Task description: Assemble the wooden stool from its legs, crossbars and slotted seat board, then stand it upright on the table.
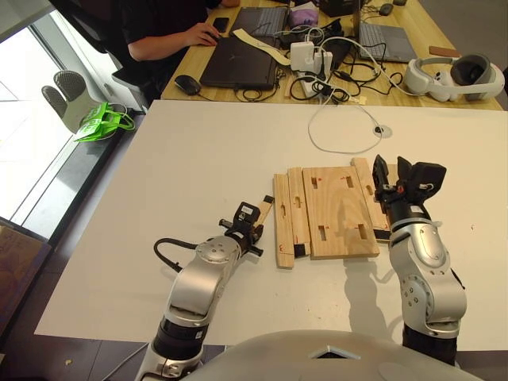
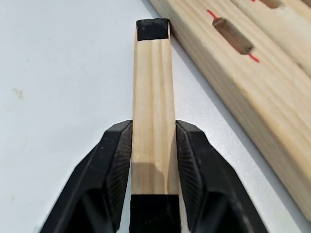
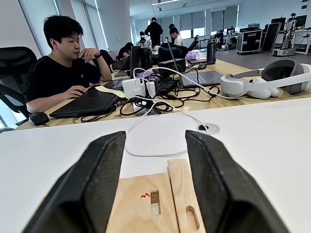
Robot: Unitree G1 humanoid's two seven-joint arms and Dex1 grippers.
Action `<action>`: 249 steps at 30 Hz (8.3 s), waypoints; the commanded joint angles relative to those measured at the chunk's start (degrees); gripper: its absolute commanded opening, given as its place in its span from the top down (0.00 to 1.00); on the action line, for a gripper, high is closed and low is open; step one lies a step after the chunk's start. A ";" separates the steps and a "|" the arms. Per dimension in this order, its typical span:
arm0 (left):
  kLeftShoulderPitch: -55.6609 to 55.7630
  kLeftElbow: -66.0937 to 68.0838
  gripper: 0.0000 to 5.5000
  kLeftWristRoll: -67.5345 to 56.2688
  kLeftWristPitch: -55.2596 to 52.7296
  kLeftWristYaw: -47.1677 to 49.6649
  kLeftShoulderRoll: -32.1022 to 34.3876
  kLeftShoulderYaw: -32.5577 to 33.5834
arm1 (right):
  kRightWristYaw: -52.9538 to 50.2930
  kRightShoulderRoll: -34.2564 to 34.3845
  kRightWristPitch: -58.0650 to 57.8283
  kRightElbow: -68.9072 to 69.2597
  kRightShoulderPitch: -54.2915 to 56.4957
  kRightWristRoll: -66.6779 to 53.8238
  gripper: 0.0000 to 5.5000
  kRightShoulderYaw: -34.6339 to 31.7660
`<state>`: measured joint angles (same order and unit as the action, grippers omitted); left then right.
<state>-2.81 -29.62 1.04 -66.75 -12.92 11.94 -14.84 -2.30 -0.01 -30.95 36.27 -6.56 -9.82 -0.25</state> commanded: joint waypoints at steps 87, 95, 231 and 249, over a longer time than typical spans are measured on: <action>3.06 -11.79 0.58 -0.05 33.94 -6.20 4.53 3.99 | 7.98 -18.13 4.08 -9.44 -4.52 -4.85 0.93 -8.97; 3.90 -11.04 0.58 0.18 34.15 -6.09 4.12 2.94 | 9.49 -17.58 7.97 -16.23 0.07 -3.58 0.93 -9.91; -6.52 -14.72 0.58 -6.75 32.33 13.93 -8.58 14.32 | 13.42 -17.56 8.33 -19.03 25.75 -12.04 0.71 -13.49; -4.51 -13.30 0.58 -7.08 32.10 13.01 -7.92 14.05 | 2.89 -15.78 -1.26 -29.73 41.74 -2.78 0.71 -10.30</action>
<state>-7.78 -43.32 -6.20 -34.20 0.13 3.86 -0.72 0.54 -15.98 -32.66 5.06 32.58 -12.27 -10.17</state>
